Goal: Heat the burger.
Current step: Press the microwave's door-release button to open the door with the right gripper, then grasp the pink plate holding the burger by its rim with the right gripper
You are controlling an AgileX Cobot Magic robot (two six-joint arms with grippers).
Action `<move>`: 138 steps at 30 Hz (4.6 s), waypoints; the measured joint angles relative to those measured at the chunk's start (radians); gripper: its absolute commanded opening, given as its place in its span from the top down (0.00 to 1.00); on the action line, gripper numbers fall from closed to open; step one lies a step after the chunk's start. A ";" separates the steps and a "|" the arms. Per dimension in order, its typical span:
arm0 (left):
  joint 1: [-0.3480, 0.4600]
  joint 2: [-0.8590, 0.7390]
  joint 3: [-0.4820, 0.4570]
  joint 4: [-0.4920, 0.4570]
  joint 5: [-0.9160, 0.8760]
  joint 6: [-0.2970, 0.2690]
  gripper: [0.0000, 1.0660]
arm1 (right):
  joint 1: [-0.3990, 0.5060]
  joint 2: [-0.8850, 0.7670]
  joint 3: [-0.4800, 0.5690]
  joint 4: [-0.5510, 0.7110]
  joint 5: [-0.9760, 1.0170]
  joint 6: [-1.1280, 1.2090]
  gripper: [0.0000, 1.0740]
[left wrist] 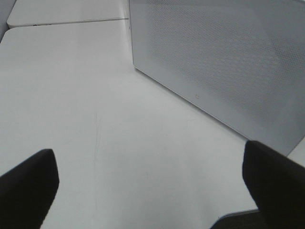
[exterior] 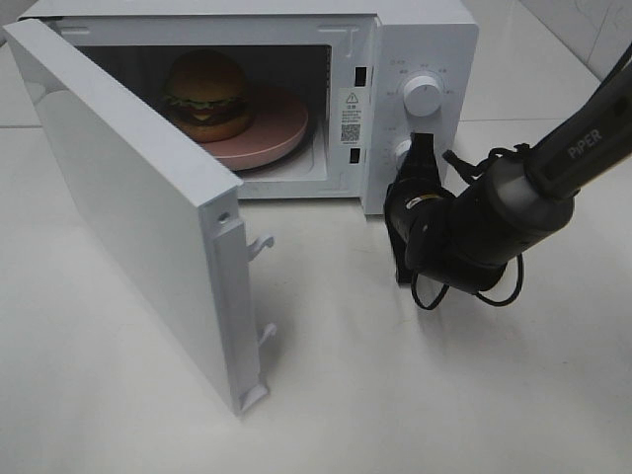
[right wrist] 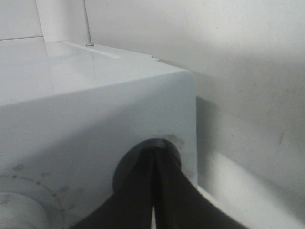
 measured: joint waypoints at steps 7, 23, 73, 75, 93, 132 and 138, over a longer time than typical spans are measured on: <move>0.000 0.000 0.000 0.000 0.000 0.000 0.08 | -0.018 -0.031 0.022 -0.048 0.045 0.000 1.00; 0.000 0.000 0.000 0.000 0.000 0.000 0.08 | -0.020 -0.229 0.193 -0.158 0.241 -0.127 1.00; 0.000 0.000 0.000 0.000 0.000 0.000 0.08 | -0.021 -0.574 -0.082 -0.761 1.702 -2.196 0.98; 0.000 0.000 0.000 0.000 0.000 0.000 0.08 | -0.021 -0.574 -0.088 -0.770 1.706 -2.261 0.98; 0.000 0.000 0.000 0.000 0.000 0.000 0.08 | -0.021 -0.574 -0.151 -0.870 1.584 -2.773 0.67; 0.000 0.000 0.000 0.000 0.000 0.000 0.08 | 0.075 -0.386 -0.309 -0.935 1.299 -2.547 0.14; 0.000 0.000 0.000 0.000 0.000 0.000 0.08 | 0.075 -0.345 -0.348 -0.938 1.290 -2.518 0.15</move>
